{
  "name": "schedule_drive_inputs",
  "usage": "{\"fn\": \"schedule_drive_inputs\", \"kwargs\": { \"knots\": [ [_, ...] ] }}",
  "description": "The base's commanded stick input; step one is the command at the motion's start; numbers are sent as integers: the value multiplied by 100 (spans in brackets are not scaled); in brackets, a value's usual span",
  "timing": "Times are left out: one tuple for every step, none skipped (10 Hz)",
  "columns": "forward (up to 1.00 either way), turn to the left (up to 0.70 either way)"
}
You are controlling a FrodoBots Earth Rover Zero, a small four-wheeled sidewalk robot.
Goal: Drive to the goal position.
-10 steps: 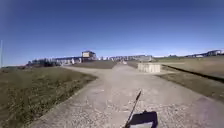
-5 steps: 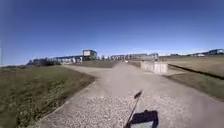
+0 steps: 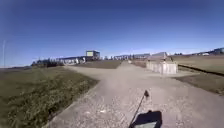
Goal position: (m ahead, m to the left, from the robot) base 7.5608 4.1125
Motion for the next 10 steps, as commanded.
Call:
{"fn": "schedule_drive_inputs", "kwargs": {
  "knots": [
    [100, 0],
    [100, 0],
    [100, 0],
    [100, 0],
    [100, 0],
    [100, 0],
    [100, 0],
    [100, 0],
    [100, 0],
    [100, 0]
  ]
}}
